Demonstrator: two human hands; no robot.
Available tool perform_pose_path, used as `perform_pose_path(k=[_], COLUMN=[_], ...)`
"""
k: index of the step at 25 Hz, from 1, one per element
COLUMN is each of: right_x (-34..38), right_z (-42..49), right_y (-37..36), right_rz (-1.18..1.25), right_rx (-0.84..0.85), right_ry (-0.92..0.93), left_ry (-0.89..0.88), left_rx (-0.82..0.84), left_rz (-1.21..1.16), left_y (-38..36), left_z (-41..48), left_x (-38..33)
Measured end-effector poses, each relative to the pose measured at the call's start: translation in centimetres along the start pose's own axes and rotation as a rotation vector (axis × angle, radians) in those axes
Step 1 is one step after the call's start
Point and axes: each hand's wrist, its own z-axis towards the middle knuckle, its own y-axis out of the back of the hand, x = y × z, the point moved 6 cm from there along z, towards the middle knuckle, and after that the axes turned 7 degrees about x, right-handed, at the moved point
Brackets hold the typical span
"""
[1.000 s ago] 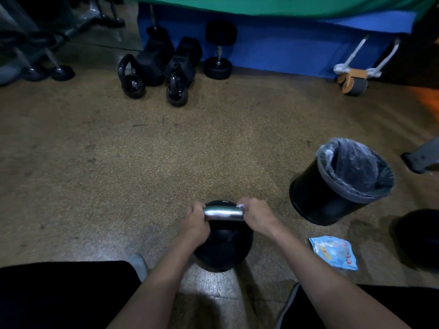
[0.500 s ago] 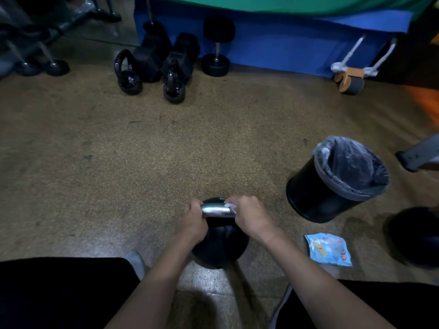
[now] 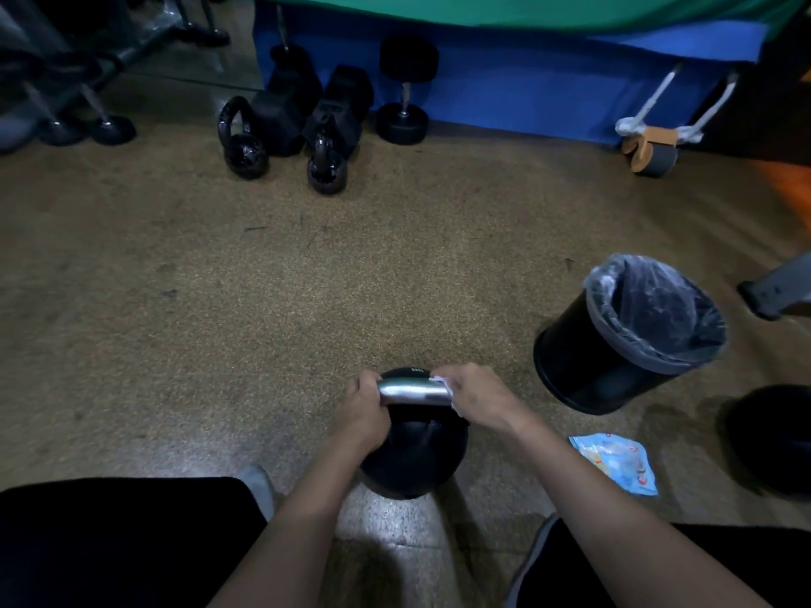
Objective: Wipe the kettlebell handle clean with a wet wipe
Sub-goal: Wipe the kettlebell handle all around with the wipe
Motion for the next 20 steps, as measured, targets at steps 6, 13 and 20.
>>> perform_pose_path(k=[6, 13, 20], right_x=[0.0, 1.6, 2.0], right_z=[-0.2, -2.0, -1.8], right_y=[-0.3, -0.7, -1.1], right_rz=[0.023, 0.09, 0.109], right_rx=[-0.169, -0.378, -0.397], right_ry=[0.023, 0.212, 0.248], left_ry=[0.011, -0.015, -0.008], left_rx=[0.003, -0.01, -0.008], left_rz=[0.011, 0.004, -0.003], left_y=[0.0, 0.1, 0.1], left_z=[0.2, 0.2, 0.1], left_x=[0.1, 0.0, 0.0])
